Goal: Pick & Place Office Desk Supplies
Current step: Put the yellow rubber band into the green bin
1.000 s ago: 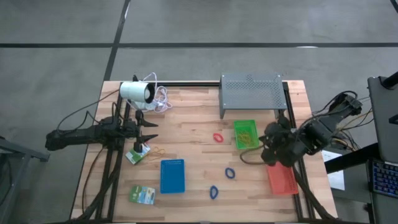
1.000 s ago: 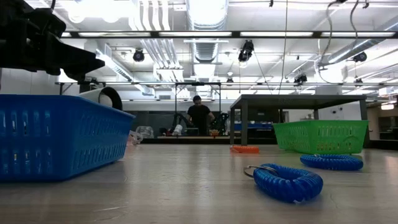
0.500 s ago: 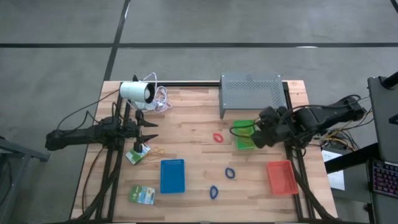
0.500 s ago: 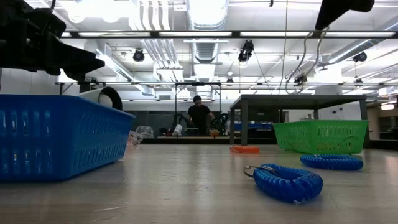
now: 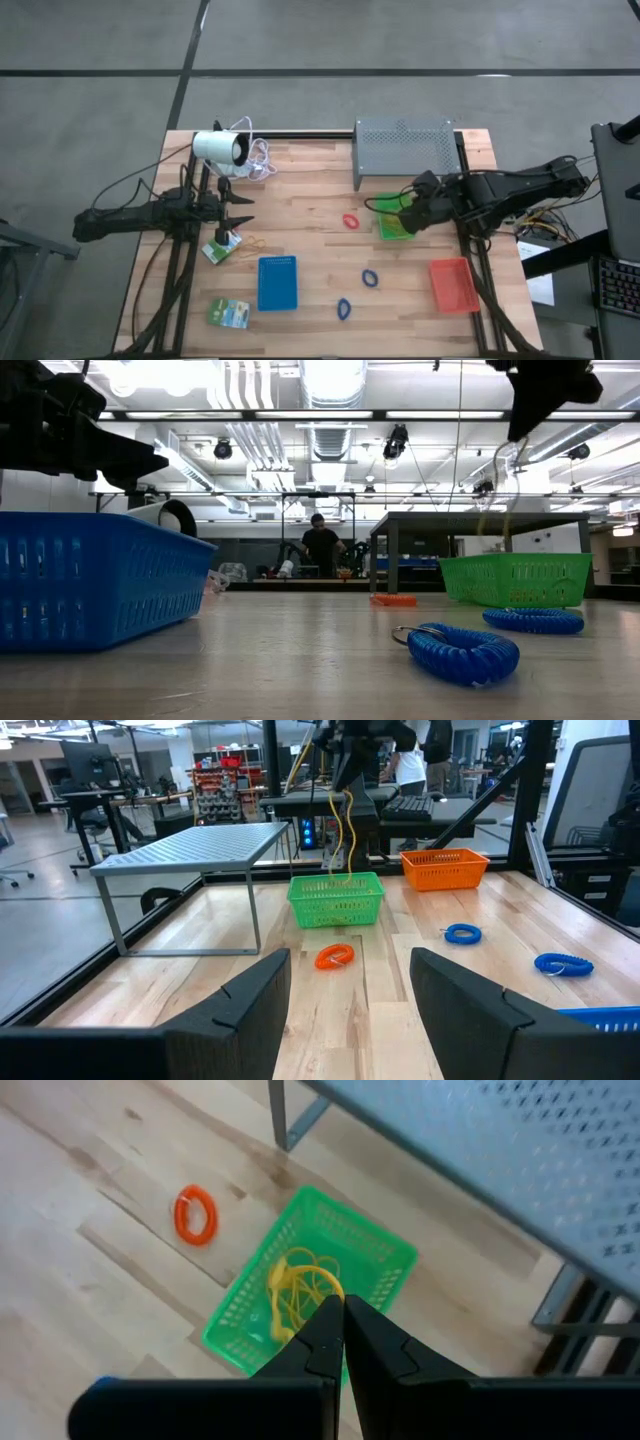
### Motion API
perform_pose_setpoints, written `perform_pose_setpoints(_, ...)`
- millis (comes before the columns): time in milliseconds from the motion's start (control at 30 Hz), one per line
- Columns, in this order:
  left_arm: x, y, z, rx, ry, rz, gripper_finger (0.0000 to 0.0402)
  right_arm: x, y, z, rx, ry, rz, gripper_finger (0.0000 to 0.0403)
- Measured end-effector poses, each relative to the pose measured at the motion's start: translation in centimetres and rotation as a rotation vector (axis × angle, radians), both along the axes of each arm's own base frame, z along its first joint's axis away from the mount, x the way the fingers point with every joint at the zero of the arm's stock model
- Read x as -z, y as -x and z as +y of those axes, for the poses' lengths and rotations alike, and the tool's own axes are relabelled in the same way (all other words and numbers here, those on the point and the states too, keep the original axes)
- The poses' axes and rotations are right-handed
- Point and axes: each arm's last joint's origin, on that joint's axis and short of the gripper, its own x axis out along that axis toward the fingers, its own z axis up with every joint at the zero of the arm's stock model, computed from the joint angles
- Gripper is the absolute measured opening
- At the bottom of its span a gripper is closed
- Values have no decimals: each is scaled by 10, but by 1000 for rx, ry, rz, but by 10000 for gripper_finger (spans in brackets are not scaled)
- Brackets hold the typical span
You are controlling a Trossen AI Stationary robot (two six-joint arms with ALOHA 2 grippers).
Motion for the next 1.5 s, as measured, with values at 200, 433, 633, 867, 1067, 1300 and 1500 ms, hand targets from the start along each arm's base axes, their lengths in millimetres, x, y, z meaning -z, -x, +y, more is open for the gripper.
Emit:
perform_pose_setpoints(200,0,0,0,0,0,0,212,28,1,1,45,-37,43,8)
perform_pose_setpoints(433,0,0,0,0,0,0,212,62,1,3,63,-108,66,8)
perform_pose_setpoints(633,0,0,0,0,0,0,212,85,-3,0,61,-172,41,8)
perform_pose_setpoints(867,0,0,0,0,0,0,212,105,-3,-15,114,-256,57,8)
perform_pose_setpoints(1067,0,0,0,0,0,0,212,108,-6,-30,130,-256,47,8)
perform_pose_setpoints(1300,0,0,0,0,0,0,212,120,-6,-48,178,-265,19,8)
perform_pose_setpoints(1500,0,0,0,0,0,0,212,136,-6,-55,159,-346,-36,8)
